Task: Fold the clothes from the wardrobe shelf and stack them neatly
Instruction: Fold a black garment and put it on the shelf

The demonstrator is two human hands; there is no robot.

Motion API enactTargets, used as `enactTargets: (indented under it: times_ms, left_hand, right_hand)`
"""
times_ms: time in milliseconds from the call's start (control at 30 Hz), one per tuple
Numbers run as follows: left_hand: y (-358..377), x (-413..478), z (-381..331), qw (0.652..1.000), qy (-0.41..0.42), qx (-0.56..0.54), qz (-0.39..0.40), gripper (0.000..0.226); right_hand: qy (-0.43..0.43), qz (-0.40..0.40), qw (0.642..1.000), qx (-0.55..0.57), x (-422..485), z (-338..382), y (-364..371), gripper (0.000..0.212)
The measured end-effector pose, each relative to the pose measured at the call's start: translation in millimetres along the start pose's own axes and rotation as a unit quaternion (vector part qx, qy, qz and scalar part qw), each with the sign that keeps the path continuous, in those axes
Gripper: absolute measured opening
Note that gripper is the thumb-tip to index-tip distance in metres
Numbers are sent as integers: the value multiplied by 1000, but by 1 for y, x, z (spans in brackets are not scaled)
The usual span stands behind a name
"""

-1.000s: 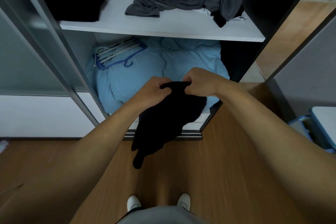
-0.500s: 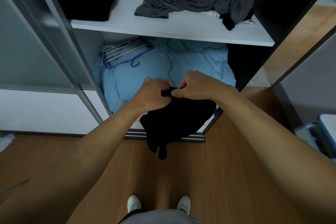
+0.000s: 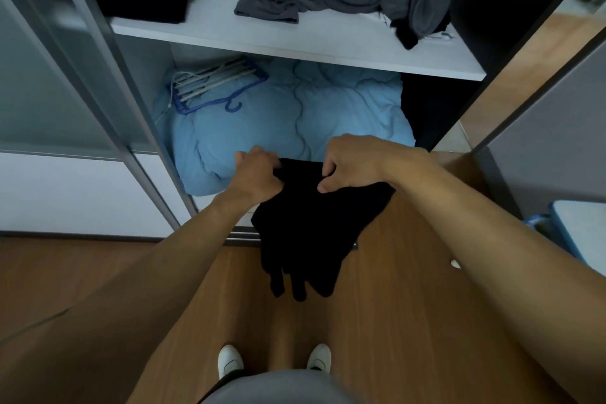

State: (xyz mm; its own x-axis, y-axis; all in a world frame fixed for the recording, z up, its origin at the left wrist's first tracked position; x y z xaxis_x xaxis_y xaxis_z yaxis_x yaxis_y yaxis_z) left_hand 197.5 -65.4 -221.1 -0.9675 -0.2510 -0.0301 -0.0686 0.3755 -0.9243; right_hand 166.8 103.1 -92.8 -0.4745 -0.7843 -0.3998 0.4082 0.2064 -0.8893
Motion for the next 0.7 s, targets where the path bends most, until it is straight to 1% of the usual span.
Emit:
enactTargets:
  times_ms: [33, 100, 167, 233, 267, 333, 367, 433, 467, 533, 600, 700]
  left_hand:
    - [-2, 0, 0, 1000, 4, -7, -21, 12]
    - [-2, 0, 4, 999, 9, -1, -51, 3]
    - [0, -2, 7, 998, 7, 1, -70, 14]
    - [2, -2, 11, 996, -3, -6, -89, 20]
    - [2, -2, 14, 996, -17, -6, -83, 23]
    - [4, -1, 18, 998, -33, 5, -44, 24]
    - [5, -1, 19, 999, -31, 8, -21, 25]
    - [6, -3, 16, 1000, -16, 7, 15, 36]
    - [6, -5, 13, 999, -14, -4, 30, 38]
    - [7, -7, 11, 997, -21, -53, 54, 32]
    - [8, -8, 12, 991, -30, -100, 80, 23]
    - [8, -12, 15, 989, 9, -112, 91, 26]
  right_hand:
    - [9, 10, 1000, 6, 0, -2, 2, 44]
    - [31, -4, 999, 16, 0, -7, 0, 38]
    - [56, -34, 998, -1, 1, -11, -5, 33]
    - [71, -78, 994, -28, 2, -14, -9, 35]
    - [75, -104, 991, -40, 3, -14, -11, 36]
    - [76, -156, 983, -68, 4, -12, -15, 33]
    - [74, -178, 978, -82, 5, -10, -17, 31]
    - [71, -214, 968, -109, 6, -5, -21, 28]
    - [70, -230, 964, -118, 6, -2, -22, 27]
    - [77, -255, 955, -129, 6, 1, -25, 26]
    - [104, -281, 945, -134, 3, 1, -30, 25]
    - [142, -348, 922, -89, -6, 0, -42, 23]
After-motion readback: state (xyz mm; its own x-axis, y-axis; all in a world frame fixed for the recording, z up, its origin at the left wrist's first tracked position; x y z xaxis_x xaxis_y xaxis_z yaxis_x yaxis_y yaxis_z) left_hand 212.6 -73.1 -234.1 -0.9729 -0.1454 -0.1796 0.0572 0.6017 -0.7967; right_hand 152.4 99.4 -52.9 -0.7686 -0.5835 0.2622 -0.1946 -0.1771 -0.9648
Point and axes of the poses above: each hand's wrist, its own x-axis towards the middle knuckle, its own y-axis out of the palm, z = x × y, the point moved 3 cm from there along x, towards the middle knuckle, and after that the axes turned 8 degrees about -y, right-handed, at the moved point
